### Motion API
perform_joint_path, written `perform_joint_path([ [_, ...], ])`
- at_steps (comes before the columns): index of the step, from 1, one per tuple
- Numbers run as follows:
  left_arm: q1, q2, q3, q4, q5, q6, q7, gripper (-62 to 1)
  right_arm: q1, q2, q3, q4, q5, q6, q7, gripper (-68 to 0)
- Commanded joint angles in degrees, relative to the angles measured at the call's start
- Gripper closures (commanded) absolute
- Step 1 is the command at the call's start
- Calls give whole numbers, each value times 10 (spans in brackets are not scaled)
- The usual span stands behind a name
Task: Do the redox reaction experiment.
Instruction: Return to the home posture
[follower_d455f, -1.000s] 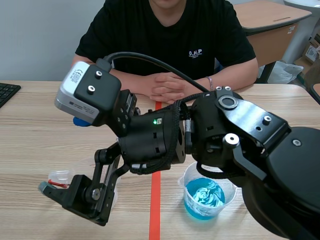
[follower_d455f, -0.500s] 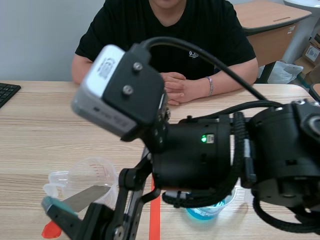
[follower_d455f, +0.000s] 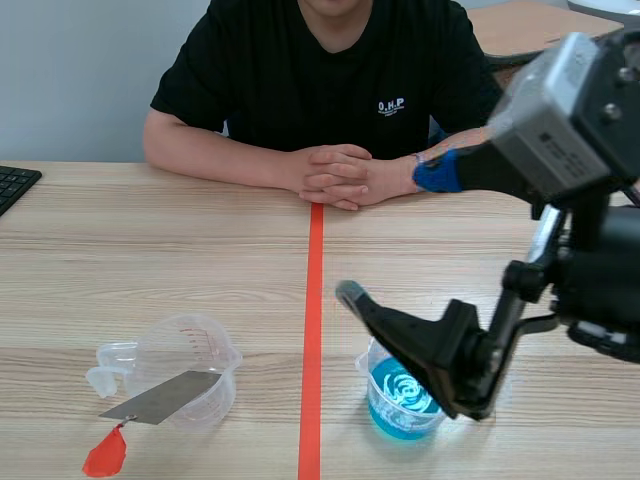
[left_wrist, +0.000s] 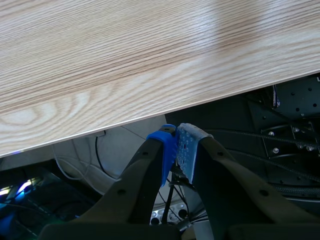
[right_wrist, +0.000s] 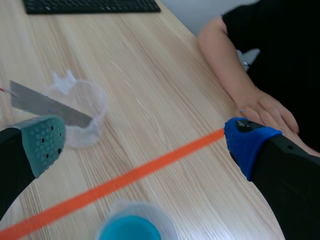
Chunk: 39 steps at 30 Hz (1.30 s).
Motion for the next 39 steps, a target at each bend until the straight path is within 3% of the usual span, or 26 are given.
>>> perform_joint_path([
  [1, 3, 0, 1, 5, -2, -1, -6, -42, -17, 14, 22, 7, 17, -2, 16, -679],
  [8, 3, -4, 1, 5, 0, -1, 10, -42, -120, 24, 137, 14, 37, -2, 40, -679],
  [17, 5, -83, 1, 5, -9, -1, 14, -44, -230, 12, 200, 96, 40, -13, 46, -679],
  [19, 5, -102, 1, 7, -12, 1, 12, -97, -247, 2, 205, 110, 38, -13, 46, -679],
  [24, 4, -140, -1, 21, 5, 16, -12, -421, -257, -19, 205, 120, 31, -15, 28, -679],
  [26, 2, -153, -6, 31, 15, 16, -29, -502, -257, -21, 205, 120, 31, -17, 27, -679],
  [33, -43, -193, -27, 89, 51, 14, -38, -546, -256, -21, 205, 120, 31, -17, 4, -679],
  [36, -49, -228, -32, 123, 51, 11, -36, -616, -256, -21, 205, 120, 31, -17, -3, -679],
  [39, -50, -261, -32, 163, 50, 9, -27, -623, -256, -21, 205, 120, 31, -17, -6, -679],
])
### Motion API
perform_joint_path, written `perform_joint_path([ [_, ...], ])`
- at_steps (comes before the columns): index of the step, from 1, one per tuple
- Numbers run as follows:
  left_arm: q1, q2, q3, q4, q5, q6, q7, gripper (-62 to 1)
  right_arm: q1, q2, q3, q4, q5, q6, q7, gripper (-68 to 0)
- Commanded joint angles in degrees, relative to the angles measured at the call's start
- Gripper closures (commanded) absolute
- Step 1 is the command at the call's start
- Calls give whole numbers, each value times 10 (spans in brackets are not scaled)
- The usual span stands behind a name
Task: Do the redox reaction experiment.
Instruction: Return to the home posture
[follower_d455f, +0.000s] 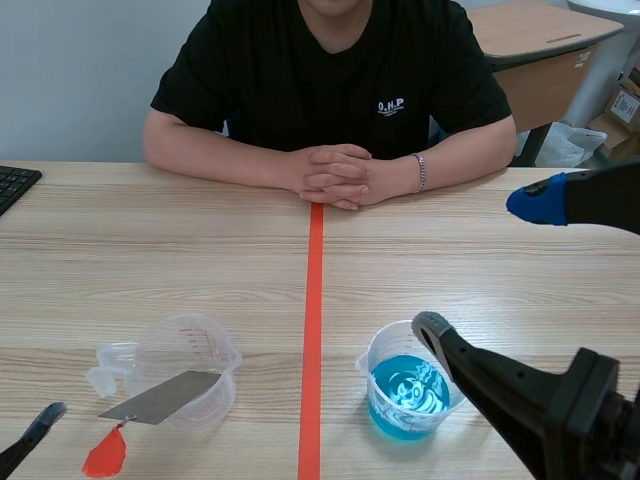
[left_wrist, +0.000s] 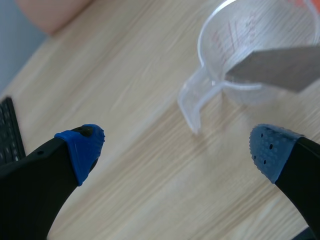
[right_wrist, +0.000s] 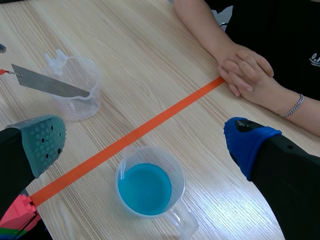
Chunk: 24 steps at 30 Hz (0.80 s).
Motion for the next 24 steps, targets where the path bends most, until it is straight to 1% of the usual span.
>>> perform_joint_path([
  [1, 4, -10, 0, 29, -2, -1, 2, -623, 7, 4, 2, 1, 6, -2, 2, -679],
  [4, 4, -28, 0, 69, -3, -14, 18, -623, 7, 4, 2, 1, 6, -2, 2, -679],
  [7, 4, -30, 0, 104, -13, -26, 25, -623, 7, 4, 2, 1, 6, -2, 2, -679],
  [9, 4, -30, 1, 126, -34, -33, 32, -623, 7, 4, 2, 1, 6, -2, 1, -679],
  [12, 4, -28, 2, 146, -71, -33, 32, -623, 7, 4, 2, 1, 6, -2, 0, -679],
  [17, -2, -4, 2, 153, -130, -33, 31, -623, 7, 4, 2, 1, 4, -2, 1, -679],
  [19, -9, 10, 2, 153, -140, -33, 30, -623, 7, 4, 2, 1, 4, -2, 1, -679],
  [24, -21, 55, 3, 153, -140, -33, 30, -623, 7, 4, 2, 1, 4, -10, 1, -679],
])
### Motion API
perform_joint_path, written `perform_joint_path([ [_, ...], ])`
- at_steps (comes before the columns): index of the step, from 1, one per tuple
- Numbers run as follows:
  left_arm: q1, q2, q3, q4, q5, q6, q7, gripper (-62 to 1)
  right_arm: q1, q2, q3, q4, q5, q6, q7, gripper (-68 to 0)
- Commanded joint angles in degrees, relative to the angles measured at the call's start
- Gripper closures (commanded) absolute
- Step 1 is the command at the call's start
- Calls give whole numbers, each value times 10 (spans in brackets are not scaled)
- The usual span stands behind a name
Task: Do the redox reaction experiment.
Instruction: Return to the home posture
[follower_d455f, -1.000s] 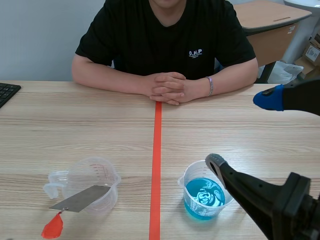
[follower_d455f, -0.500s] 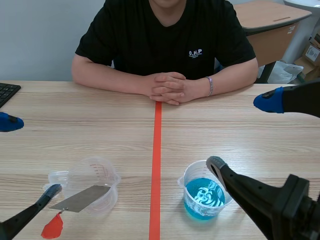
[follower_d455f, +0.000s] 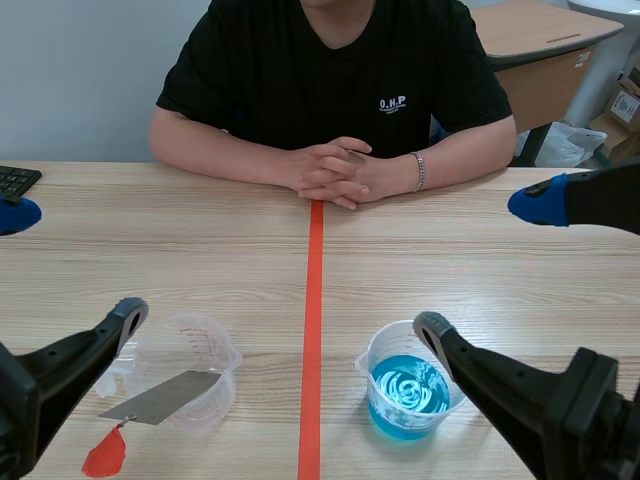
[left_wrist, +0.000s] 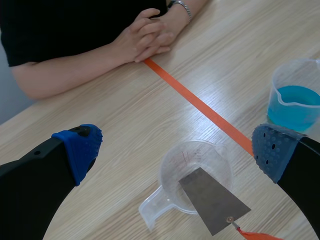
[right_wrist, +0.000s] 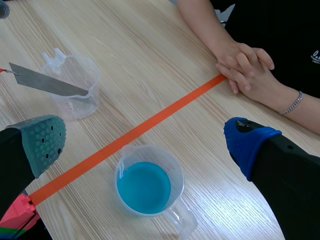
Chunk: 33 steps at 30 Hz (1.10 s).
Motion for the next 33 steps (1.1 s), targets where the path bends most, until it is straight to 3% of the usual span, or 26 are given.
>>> perform_joint_path([
  [1, 2, 13, 3, 2, -2, -4, -10, -623, 7, 4, 2, 1, 4, -6, 5, -679],
  [9, -2, 33, 47, 2, -2, -6, -6, -623, 7, 4, 2, 1, 4, -8, 4, -679],
  [14, -39, 45, 68, 0, -2, -5, 35, -623, 7, 4, 2, 1, 4, -8, 4, -679],
  [33, -49, 52, 70, -2, -2, -5, 40, -623, 7, 4, 2, 1, -3, -8, 4, -679],
])
